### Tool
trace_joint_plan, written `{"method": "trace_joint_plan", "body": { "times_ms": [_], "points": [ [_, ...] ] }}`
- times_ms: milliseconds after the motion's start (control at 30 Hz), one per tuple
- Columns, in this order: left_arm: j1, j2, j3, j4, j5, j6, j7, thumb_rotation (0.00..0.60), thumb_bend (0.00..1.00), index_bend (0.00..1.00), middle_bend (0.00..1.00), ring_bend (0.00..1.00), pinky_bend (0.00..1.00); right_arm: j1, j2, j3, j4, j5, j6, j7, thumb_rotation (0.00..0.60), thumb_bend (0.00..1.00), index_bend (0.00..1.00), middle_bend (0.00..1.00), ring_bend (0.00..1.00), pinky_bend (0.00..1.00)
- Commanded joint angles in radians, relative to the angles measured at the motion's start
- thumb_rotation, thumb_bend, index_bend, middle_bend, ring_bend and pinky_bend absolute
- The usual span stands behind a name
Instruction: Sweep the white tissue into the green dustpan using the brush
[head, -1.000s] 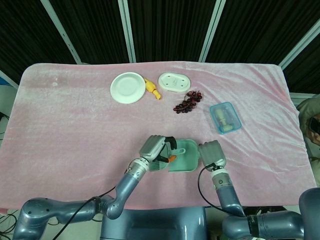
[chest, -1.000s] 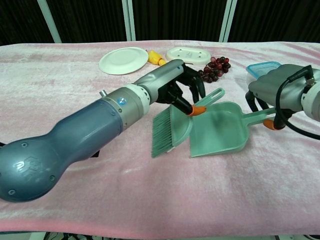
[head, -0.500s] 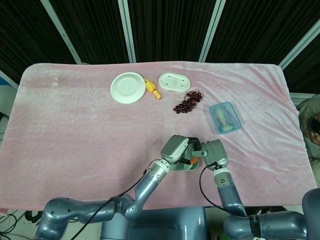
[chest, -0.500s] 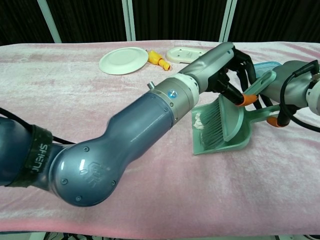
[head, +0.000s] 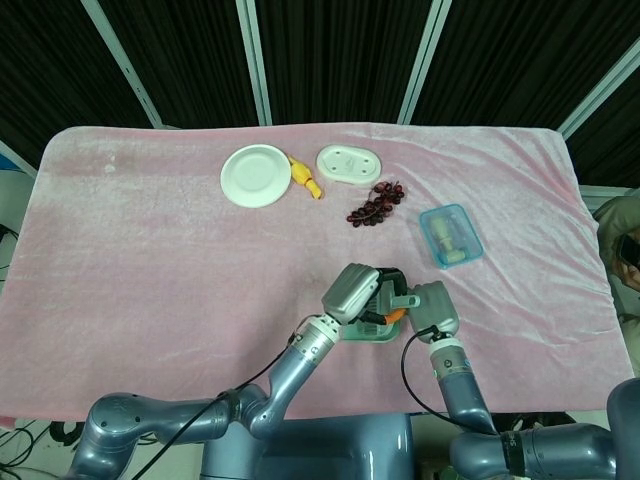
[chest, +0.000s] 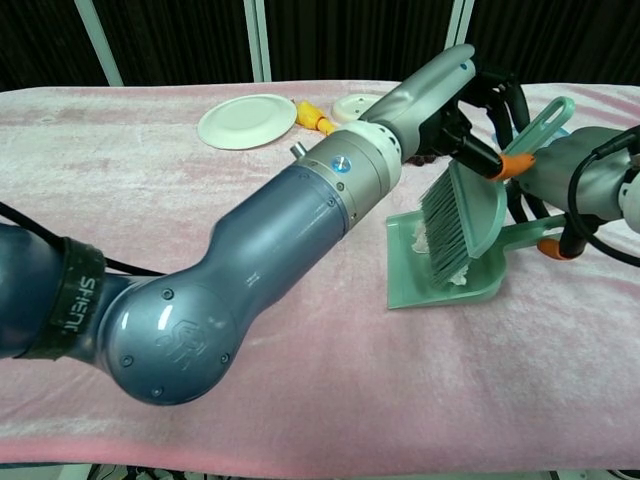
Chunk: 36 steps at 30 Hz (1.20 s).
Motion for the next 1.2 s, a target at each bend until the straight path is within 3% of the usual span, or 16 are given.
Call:
{"method": "trace_joint_plan", "body": {
  "times_ms": [33,367,900,1200],
  "points": [
    [0.010,0.016,0.006,-0.017,0.001,0.003,0.001,0.600,0.36,0.64,0.67,0.87,1.00,0.000,-0.002,-0.001,0.000,-0.001,0.002,0.001,0.600,0.49,0.71,0.67,0.67,0.76],
    [0.051,0.086,0.025,-0.092,0.001,0.011,-0.001,0.600,0.35,0.64,0.67,0.87,1.00,-0.002,0.001,0.002,-0.004,0.001,0.010,0.002,0.600,0.49,0.71,0.67,0.67,0.76],
    [0.080,0.215,-0.005,-0.179,-0.028,0.023,0.040,0.600,0.35,0.64,0.66,0.87,1.00,-0.012,-0.002,-0.002,0.003,0.013,0.001,0.019,0.600,0.49,0.71,0.67,0.67,0.76],
    [0.060,0.184,0.012,-0.146,-0.021,0.017,0.001,0.600,0.35,0.64,0.66,0.87,1.00,-0.016,-0.004,-0.004,0.007,0.014,0.004,0.023,0.600,0.49,0.71,0.67,0.67,0.76]
  ]
}}
